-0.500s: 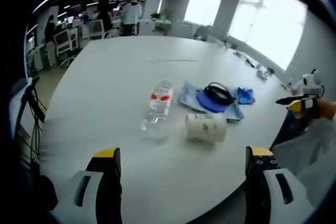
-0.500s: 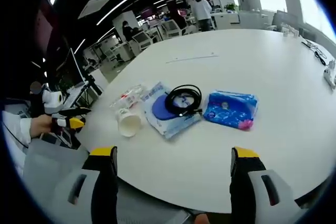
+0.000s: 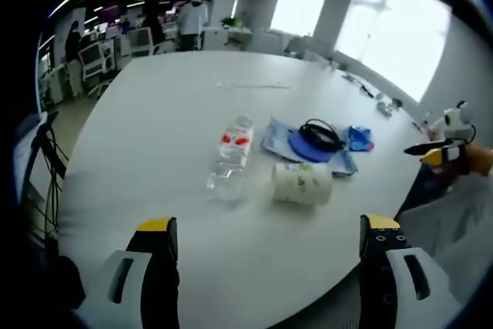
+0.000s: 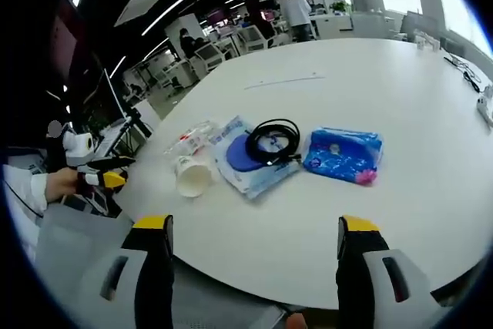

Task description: Arrange the tabletop items into an orderly group along one side of the table until the central work area is clear of visible clutter.

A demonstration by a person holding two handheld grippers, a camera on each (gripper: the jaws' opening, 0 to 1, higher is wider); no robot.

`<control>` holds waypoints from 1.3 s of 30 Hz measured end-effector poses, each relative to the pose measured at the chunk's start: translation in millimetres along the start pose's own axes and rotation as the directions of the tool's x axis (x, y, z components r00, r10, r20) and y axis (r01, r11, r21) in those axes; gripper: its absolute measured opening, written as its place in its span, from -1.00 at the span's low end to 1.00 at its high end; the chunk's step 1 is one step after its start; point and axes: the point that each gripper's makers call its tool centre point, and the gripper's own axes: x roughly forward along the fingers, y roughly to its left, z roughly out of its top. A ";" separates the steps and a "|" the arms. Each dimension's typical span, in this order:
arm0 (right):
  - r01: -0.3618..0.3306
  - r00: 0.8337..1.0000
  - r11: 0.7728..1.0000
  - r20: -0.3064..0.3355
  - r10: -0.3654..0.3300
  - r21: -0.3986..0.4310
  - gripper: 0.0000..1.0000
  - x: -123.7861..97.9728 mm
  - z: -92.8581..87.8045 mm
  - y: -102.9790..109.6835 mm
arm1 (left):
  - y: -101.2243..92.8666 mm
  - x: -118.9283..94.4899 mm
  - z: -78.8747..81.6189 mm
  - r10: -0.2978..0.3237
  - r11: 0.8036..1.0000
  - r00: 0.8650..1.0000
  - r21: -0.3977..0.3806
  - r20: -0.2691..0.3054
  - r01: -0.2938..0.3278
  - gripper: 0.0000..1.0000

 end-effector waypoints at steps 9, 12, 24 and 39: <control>-0.002 1.000 1.000 0.005 0.002 0.015 0.71 -0.7 -0.9 2.0 | -1.3 -1.2 -3.9 0.003 1.000 1.000 0.003 -0.012 -0.003 0.93; -0.002 1.000 1.000 0.005 0.002 0.021 0.71 -1.0 -1.8 1.8 | -0.4 -1.2 -3.0 0.002 1.000 1.000 -0.001 -0.008 -0.002 0.93; -0.001 1.000 0.999 0.005 0.001 0.034 0.69 0.2 -2.8 1.4 | -4.9 -2.7 1.1 -0.006 1.000 1.000 0.006 -0.003 0.006 0.93; -0.032 0.999 0.999 -0.029 0.032 0.025 0.64 10.6 -3.4 10.2 | -10.2 -9.3 8.1 -0.013 1.000 1.000 0.024 0.023 0.013 0.93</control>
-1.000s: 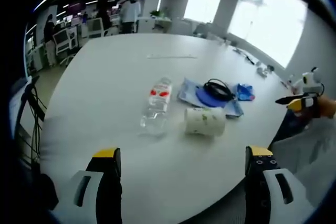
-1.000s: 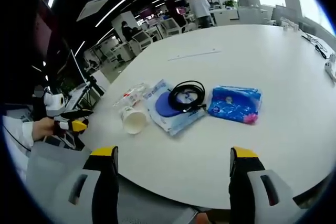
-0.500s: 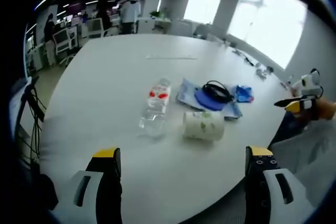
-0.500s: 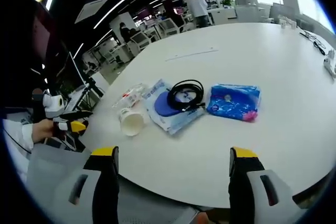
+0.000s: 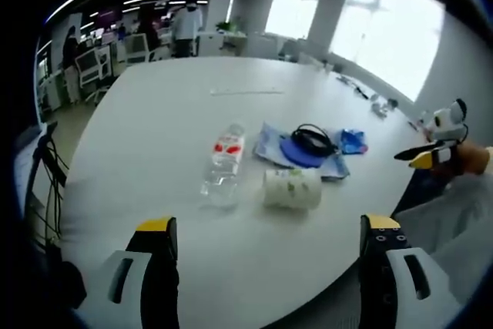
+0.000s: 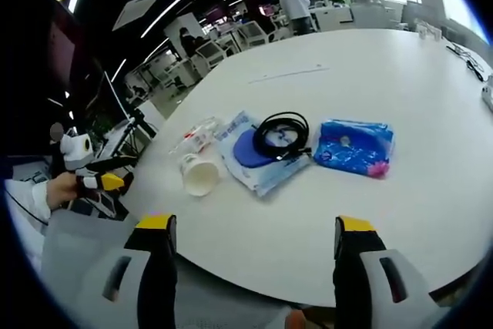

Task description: Arrange the tabletop items into an orderly group along one side of the table until the central work area is clear of visible clutter.

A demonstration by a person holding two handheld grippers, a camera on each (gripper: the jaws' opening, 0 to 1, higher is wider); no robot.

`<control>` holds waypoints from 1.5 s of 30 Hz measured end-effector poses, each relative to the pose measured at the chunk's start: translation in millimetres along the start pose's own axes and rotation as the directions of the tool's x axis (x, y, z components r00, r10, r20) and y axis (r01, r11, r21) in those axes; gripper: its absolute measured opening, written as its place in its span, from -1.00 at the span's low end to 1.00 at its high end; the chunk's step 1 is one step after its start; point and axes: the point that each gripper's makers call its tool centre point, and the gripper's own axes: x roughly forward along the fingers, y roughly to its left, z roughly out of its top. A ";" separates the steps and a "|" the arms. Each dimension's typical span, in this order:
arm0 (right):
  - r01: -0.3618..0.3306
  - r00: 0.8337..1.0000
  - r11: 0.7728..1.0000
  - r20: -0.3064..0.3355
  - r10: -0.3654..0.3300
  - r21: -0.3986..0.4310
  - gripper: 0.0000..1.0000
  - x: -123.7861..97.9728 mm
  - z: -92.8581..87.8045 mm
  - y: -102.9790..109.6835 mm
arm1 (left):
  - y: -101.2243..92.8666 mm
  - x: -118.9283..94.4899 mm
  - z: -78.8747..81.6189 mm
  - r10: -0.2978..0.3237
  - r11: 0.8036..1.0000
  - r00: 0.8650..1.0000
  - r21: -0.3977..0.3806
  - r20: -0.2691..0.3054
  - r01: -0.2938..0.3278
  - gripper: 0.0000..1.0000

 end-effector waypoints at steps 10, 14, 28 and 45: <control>-0.041 0.999 0.999 -0.023 0.041 0.006 0.60 3.3 1.3 7.8 | 2.7 -1.5 1.4 0.010 1.000 1.000 -0.014 0.010 -0.010 0.93; -0.052 0.998 0.999 -0.024 0.052 0.009 0.59 4.8 4.6 11.0 | 3.7 -2.7 -0.7 0.016 1.000 1.000 -0.008 -0.001 -0.016 0.92; -0.165 0.985 0.986 -0.056 0.164 -0.015 0.51 23.7 18.3 61.2 | 3.0 -2.8 3.0 0.012 1.000 1.000 -0.012 0.015 -0.012 0.91; -0.268 0.953 0.963 -0.158 0.259 -0.041 0.44 51.8 11.3 110.9 | -1.7 -7.2 6.4 0.003 1.000 1.000 -0.012 0.026 -0.003 0.88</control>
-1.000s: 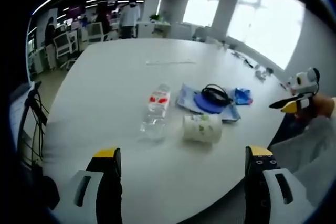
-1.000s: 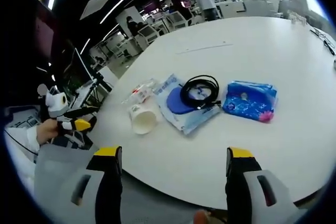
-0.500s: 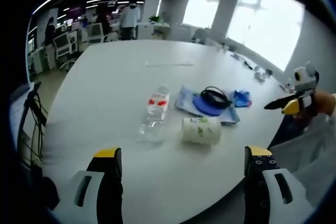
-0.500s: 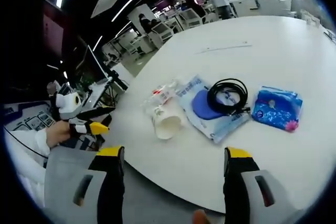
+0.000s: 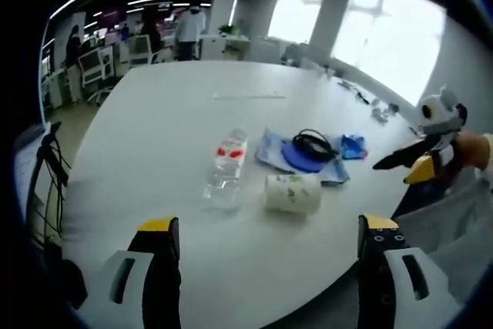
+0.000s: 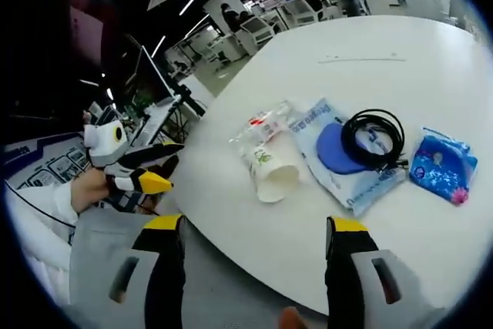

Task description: Arrange the tabletop items into an orderly group along one side of the table until the central work area is clear of visible clutter.

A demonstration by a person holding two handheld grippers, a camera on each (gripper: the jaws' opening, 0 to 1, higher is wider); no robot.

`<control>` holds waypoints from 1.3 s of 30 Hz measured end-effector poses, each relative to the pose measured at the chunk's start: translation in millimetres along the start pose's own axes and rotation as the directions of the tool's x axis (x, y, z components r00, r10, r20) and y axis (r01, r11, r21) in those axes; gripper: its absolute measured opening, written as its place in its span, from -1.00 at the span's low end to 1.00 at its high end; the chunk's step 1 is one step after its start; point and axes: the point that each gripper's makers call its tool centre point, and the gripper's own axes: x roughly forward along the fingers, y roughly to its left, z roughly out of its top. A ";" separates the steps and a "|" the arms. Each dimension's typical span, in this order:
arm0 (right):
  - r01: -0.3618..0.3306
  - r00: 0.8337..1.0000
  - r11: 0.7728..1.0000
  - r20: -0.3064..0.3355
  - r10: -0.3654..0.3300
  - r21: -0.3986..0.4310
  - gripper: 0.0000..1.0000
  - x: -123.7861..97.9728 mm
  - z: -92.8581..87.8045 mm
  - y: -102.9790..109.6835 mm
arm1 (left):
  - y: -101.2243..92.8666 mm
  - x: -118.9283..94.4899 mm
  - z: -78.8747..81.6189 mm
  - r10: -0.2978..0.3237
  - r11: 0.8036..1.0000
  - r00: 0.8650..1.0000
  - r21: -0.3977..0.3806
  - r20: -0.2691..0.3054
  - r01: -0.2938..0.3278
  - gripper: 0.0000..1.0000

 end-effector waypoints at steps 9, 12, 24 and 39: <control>-0.022 0.998 1.000 -0.062 0.022 0.003 0.39 23.2 -7.6 -2.5 | 0.1 0.2 -0.1 -0.007 1.000 1.000 -0.001 0.004 0.007 0.88; -0.041 0.996 0.999 -0.078 0.043 0.024 0.38 30.1 -12.7 2.4 | 0.3 0.3 0.0 -0.006 1.000 1.000 0.003 0.002 0.006 0.87; -0.093 0.991 0.993 -0.095 0.099 0.071 0.36 60.5 -11.2 18.3 | -3.4 0.9 0.3 -0.015 1.000 1.000 0.001 -0.002 0.015 0.86; -0.107 0.993 0.962 -0.024 0.117 0.251 0.34 92.7 2.2 14.1 | -1.8 -1.4 2.6 -0.009 1.000 1.000 -0.010 0.013 0.009 0.85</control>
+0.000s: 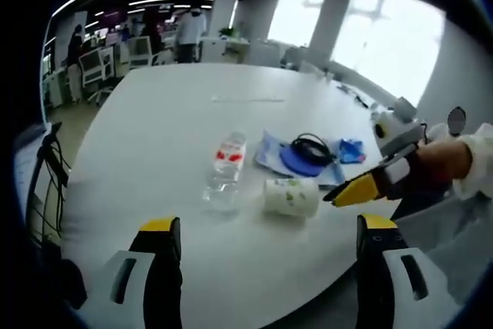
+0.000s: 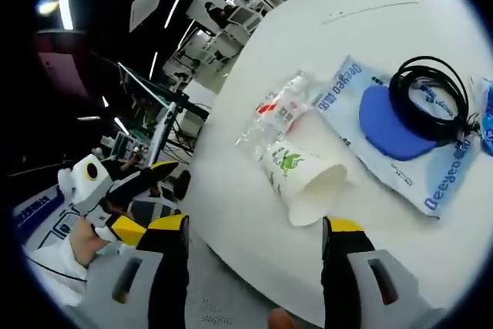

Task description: Arrange the tabletop items into an orderly group along one side of the table until the central work area is clear of visible clutter.

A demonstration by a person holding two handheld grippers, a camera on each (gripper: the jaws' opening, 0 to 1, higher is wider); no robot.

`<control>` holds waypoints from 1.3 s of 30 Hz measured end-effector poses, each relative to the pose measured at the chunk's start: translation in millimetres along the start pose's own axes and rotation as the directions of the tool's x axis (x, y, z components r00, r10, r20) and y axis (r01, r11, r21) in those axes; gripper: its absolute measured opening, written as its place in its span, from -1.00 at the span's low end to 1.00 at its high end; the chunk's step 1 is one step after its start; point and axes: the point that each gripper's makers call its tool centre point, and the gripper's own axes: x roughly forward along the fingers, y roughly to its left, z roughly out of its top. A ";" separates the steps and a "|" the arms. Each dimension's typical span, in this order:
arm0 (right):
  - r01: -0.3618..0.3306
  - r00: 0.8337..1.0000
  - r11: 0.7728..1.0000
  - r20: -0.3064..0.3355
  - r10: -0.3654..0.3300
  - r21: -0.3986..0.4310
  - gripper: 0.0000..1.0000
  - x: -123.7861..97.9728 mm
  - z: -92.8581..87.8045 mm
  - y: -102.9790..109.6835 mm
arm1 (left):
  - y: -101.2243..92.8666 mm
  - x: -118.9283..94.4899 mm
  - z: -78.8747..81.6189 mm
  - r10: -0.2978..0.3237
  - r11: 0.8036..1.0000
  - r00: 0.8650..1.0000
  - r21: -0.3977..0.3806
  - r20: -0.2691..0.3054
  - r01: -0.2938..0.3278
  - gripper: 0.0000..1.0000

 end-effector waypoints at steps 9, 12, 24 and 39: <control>-0.011 0.998 0.997 0.055 0.007 0.082 0.27 10.1 8.9 -2.4 | -2.7 1.4 -2.0 -0.015 1.000 1.000 0.002 -0.010 0.015 0.85; -0.014 0.997 0.996 0.078 0.006 0.094 0.26 14.0 13.9 -0.9 | -2.7 1.4 -1.9 -0.015 1.000 1.000 0.010 -0.014 0.015 0.85; 0.001 0.991 0.976 0.128 -0.030 0.217 0.14 27.9 21.9 -20.0 | -4.3 2.1 -1.8 -0.022 1.000 1.000 0.015 -0.016 0.023 0.84; -0.025 0.978 0.972 0.207 -0.025 0.235 -0.92 28.4 31.9 -23.0 | -5.7 2.7 -3.2 -0.028 0.999 0.999 0.017 -0.026 0.029 0.86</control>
